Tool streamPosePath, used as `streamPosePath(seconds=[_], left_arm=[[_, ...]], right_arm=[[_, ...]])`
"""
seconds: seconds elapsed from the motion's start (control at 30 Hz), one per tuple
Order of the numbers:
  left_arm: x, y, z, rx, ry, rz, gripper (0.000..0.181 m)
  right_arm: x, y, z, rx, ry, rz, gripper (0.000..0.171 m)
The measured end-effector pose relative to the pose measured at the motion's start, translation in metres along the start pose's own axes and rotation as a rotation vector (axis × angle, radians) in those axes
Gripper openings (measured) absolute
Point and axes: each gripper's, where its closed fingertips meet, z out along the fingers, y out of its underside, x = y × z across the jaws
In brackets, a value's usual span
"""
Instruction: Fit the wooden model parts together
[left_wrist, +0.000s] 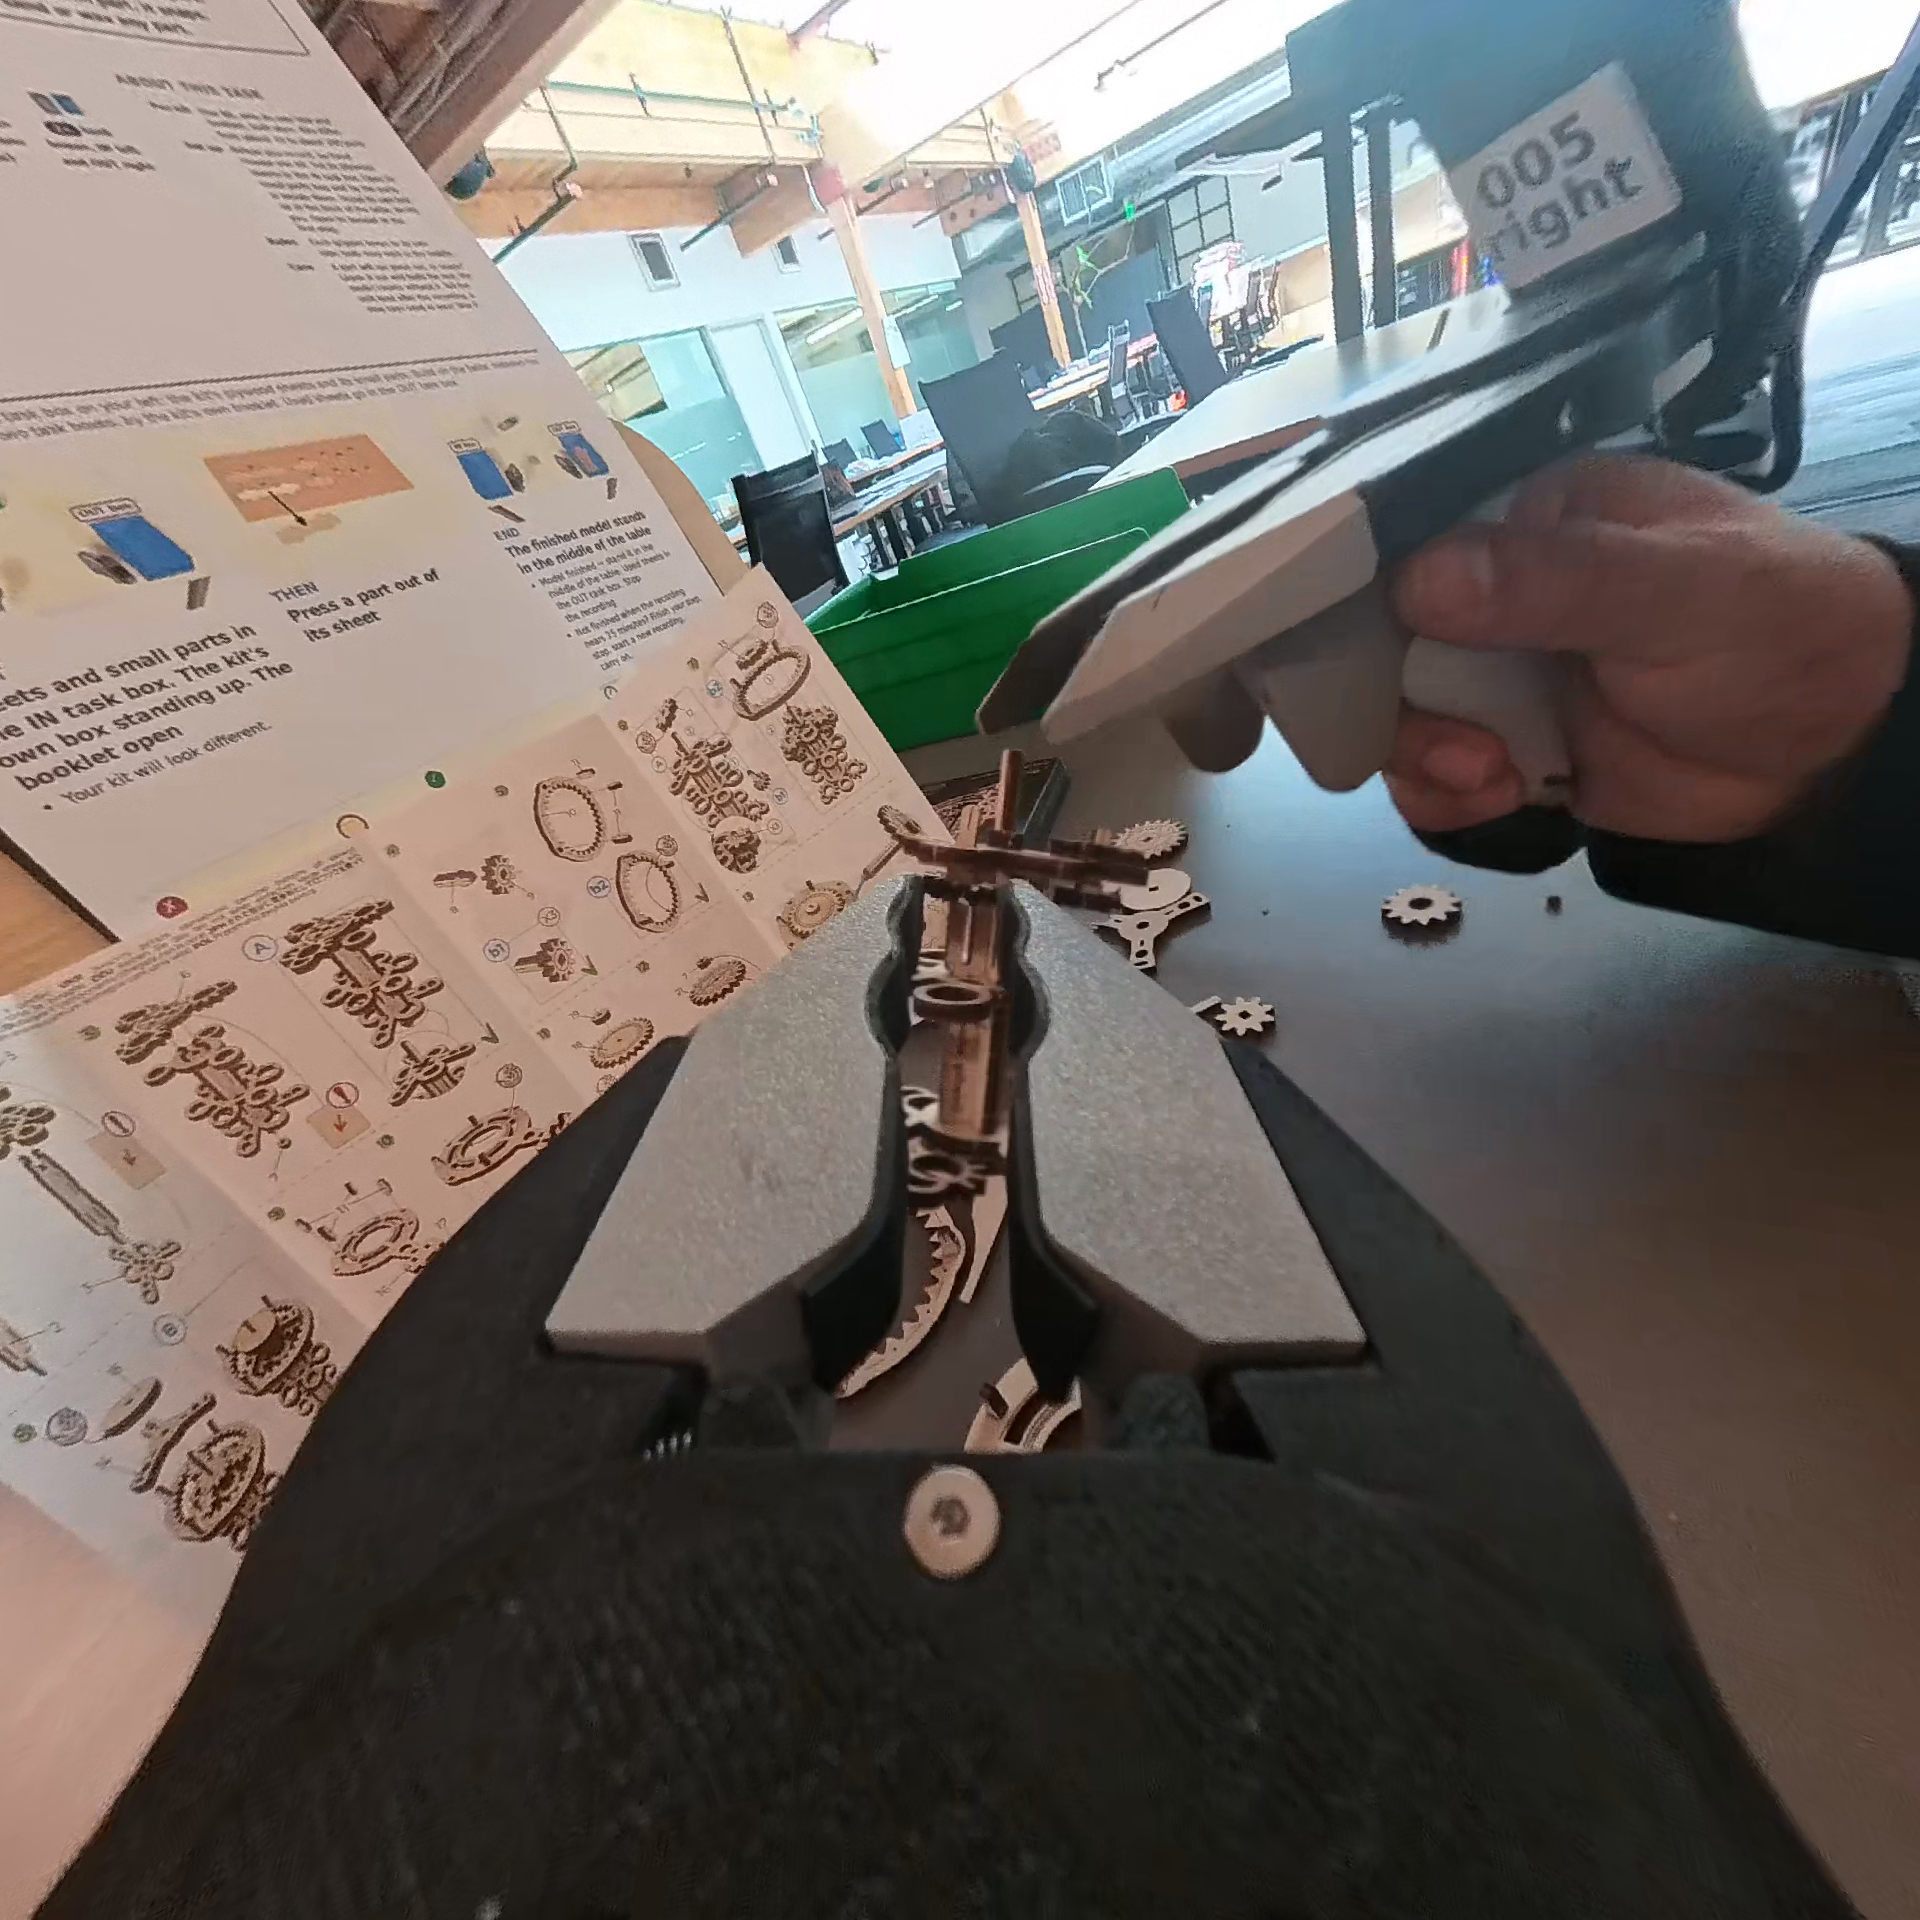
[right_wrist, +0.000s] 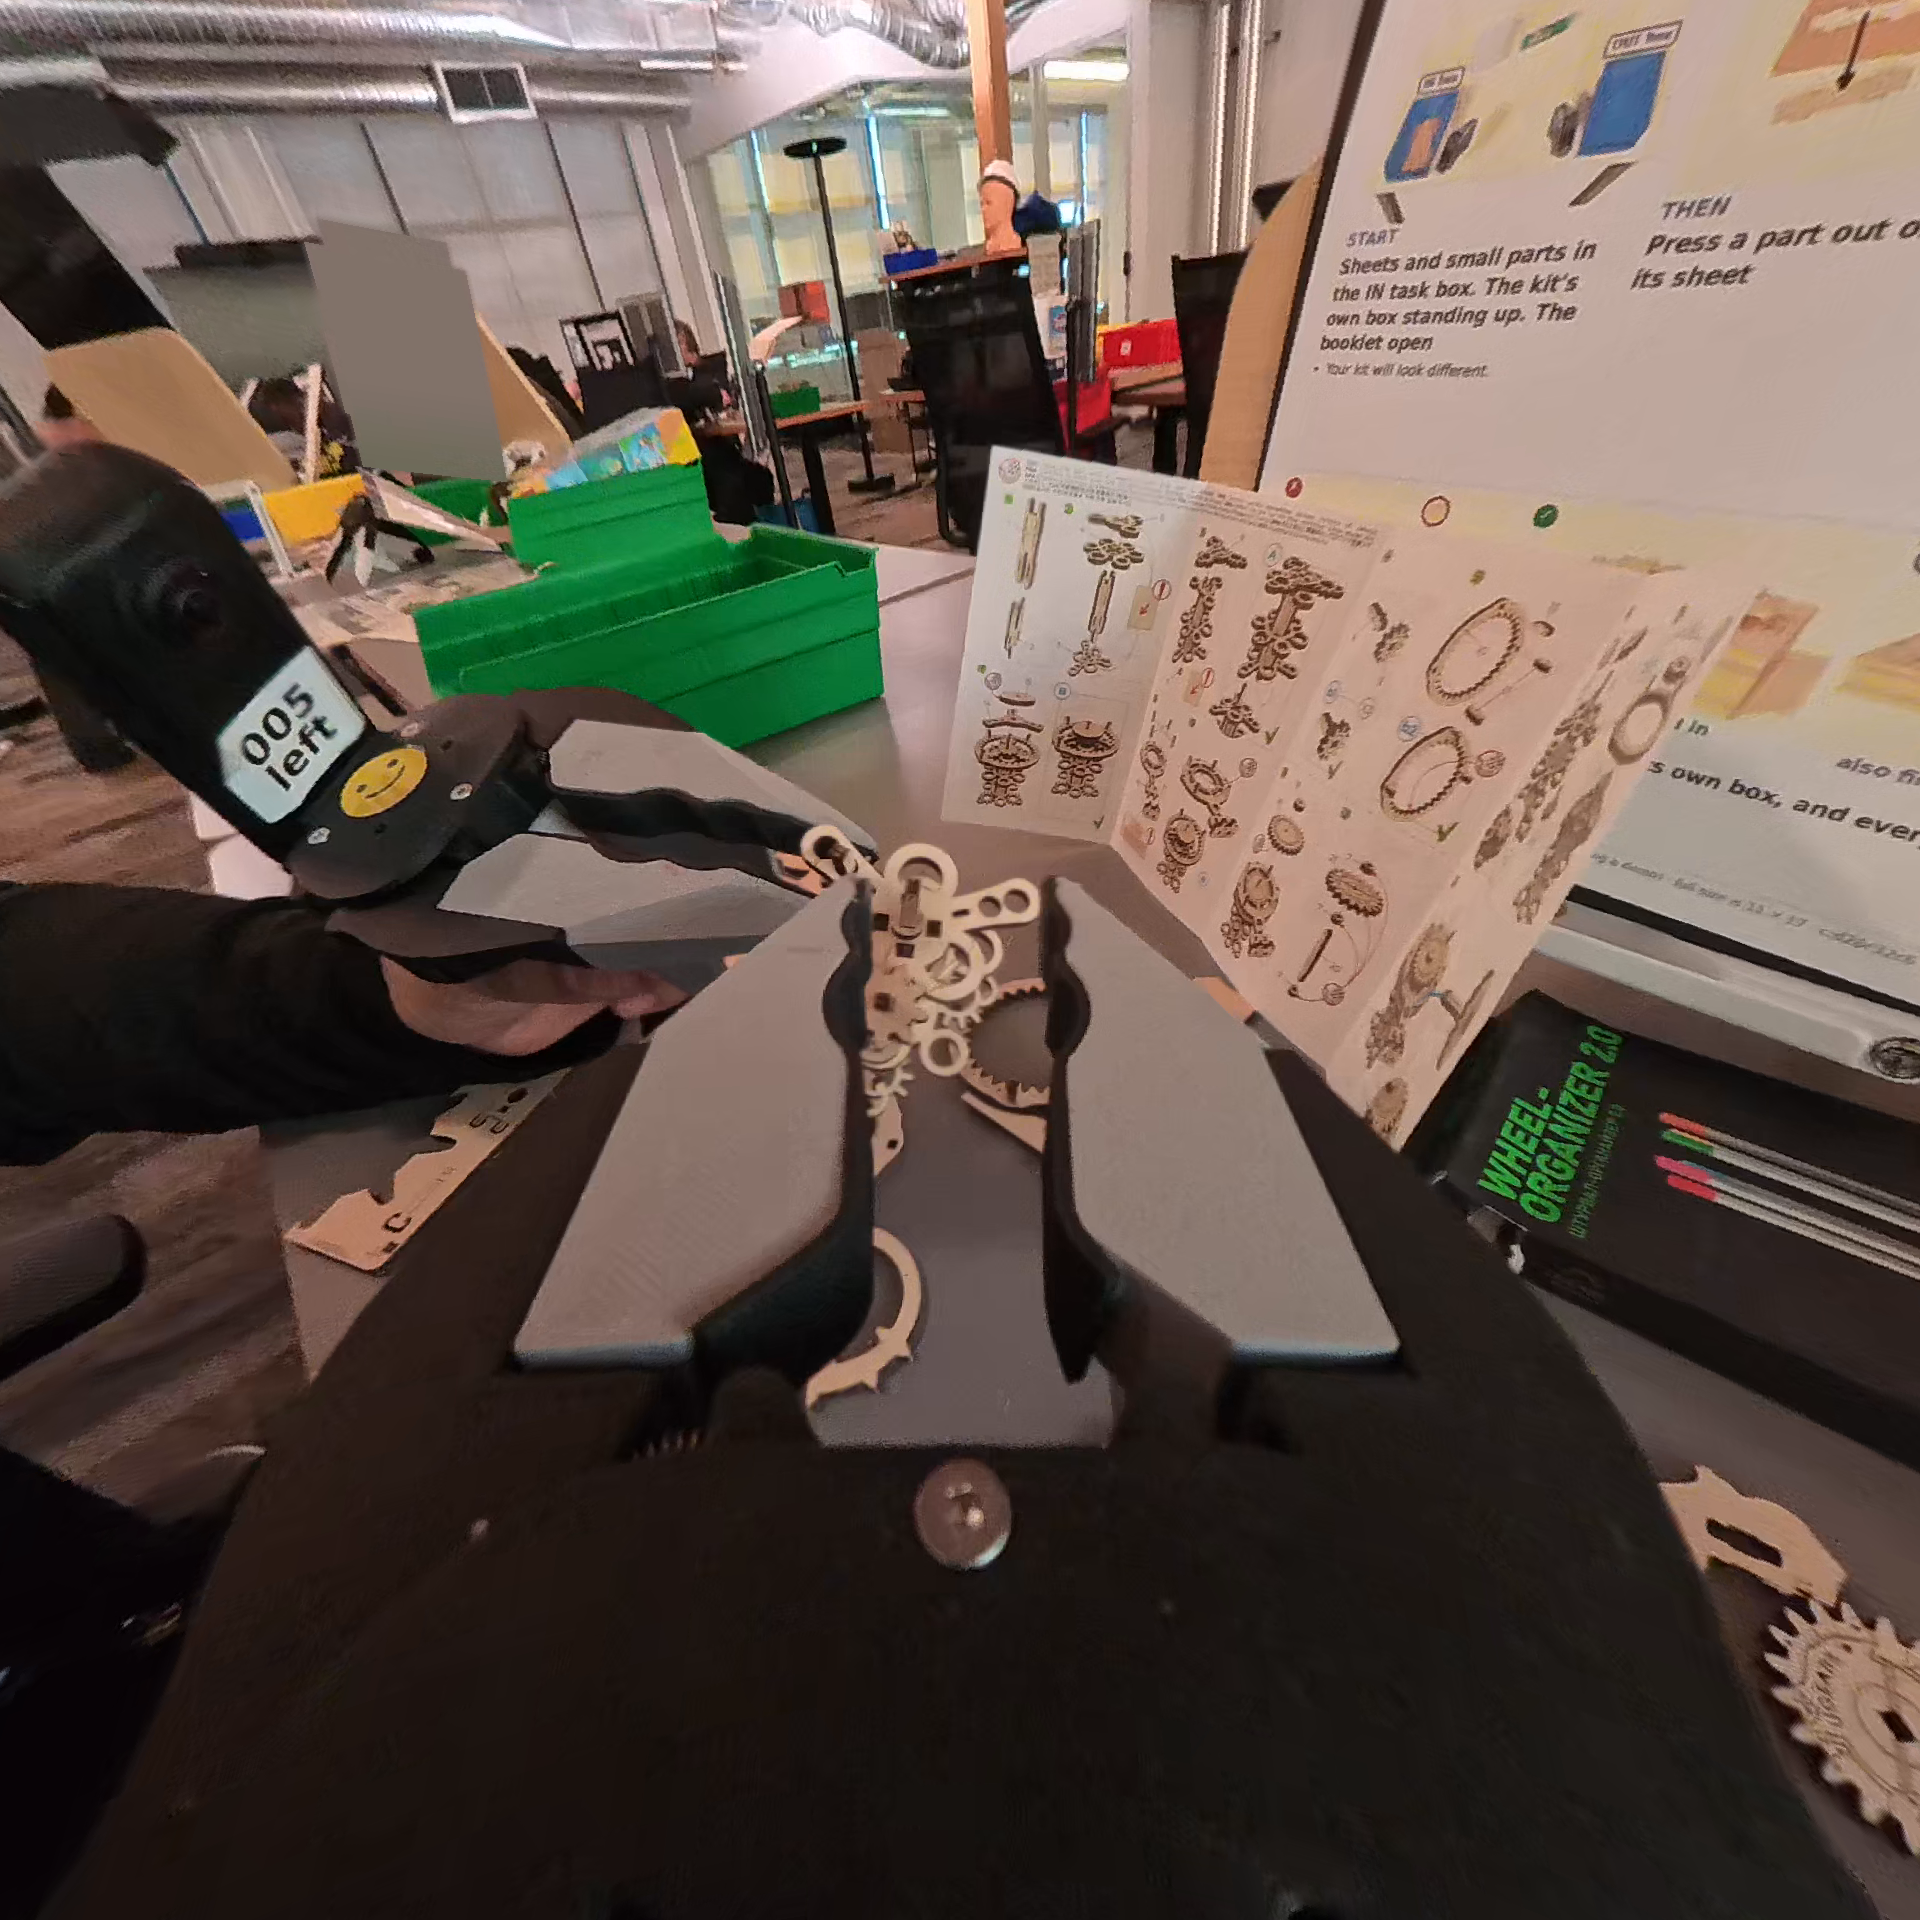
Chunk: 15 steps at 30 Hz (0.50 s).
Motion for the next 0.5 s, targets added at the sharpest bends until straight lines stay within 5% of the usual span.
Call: streamPosePath(seconds=[0.33, 0.5], left_arm=[[0.001, -0.001, 0.0, 0.009, 0.0, -0.001, 0.01], [0.019, -0.008, -0.002, 0.05, 0.169, -0.101, 0.01]], right_arm=[[-0.03, -0.004, 0.009, -0.205, 0.002, -0.155, 0.014], [-0.034, -0.006, -0.001, -0.317, -0.115, -0.33, 0.008]])
